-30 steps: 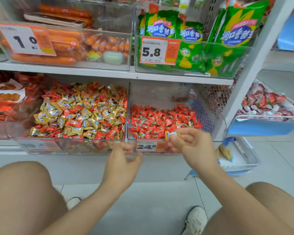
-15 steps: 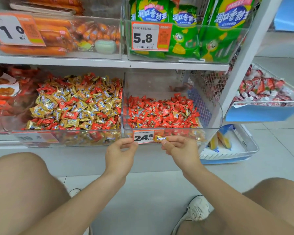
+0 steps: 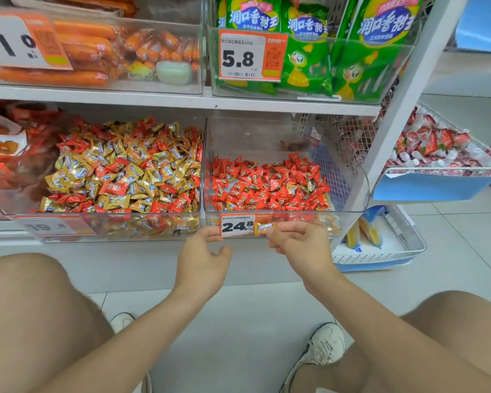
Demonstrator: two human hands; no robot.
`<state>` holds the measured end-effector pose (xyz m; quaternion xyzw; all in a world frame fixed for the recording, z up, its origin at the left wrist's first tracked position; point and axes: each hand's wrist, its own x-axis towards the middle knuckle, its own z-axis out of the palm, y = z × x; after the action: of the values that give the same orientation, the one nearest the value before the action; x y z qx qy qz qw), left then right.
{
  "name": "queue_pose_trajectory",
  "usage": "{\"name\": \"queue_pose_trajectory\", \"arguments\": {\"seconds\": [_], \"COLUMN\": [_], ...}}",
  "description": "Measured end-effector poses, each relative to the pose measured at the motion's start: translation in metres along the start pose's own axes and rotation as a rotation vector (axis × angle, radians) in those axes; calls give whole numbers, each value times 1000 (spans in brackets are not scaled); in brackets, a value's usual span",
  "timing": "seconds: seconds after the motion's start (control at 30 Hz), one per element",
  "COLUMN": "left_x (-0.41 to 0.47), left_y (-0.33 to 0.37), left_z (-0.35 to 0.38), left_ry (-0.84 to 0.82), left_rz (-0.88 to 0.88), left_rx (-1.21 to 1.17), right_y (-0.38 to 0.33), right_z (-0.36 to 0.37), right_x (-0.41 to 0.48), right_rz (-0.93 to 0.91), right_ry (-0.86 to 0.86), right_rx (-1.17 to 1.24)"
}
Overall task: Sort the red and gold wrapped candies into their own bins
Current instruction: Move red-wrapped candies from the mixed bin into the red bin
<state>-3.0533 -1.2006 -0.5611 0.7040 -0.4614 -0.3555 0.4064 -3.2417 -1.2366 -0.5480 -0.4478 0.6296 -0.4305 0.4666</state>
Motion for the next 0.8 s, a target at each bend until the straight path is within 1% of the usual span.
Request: {"name": "queue_pose_trajectory", "arguments": {"seconds": [0.1,0.17,0.2,0.27,0.3,0.33,0.37,0.47,0.5,0.57,0.6,0.63,0.7,0.77,0.8], "left_x": [-8,-11,-9,-4,1,7,14,38,45,55,57,58,56,57,58], "left_y": [10,21,26,37,42,48,55,72,73,73,72,71,71,71,72], "left_z": [-9,-17,-21,-26,-26,-25,-23,-16,-16,-13,-12,-10,-8,-11,-13], "left_ry": [-63,-19,21,60,72,86,89,34,-4,-79,-103,-123,-169,-226,-262], "left_rz": [145,267,367,610,711,791,830,829,811,776,774,773,752,748,759], "left_rx": [455,719,791,752,711,694,698,756,785,823,843,860,848,828,835], "right_y": [-21,-39,-47,-61,-66,-71,-75,-79,-78,-79,-79,-79,-80,-73,-69], "right_z": [-2,-10,-15,-29,-35,-41,-47,-55,-56,-51,-47,-41,-28,-18,-14], "right_x": [-9,-12,-10,6,19,34,50,96,107,124,132,138,144,153,158], "right_rz": [-144,-321,-422,-587,-631,-634,-604,-415,-389,-406,-441,-489,-545,-568,-573], "right_ry": [-68,-84,-65,-3,20,24,9,-142,-172,-171,-181,-215,-338,-446,-470], "right_rx": [-100,-172,-230,-422,-540,-650,-752,-1025,-1119,-1269,-1267,-1208,-1113,-1158,-1195]}}
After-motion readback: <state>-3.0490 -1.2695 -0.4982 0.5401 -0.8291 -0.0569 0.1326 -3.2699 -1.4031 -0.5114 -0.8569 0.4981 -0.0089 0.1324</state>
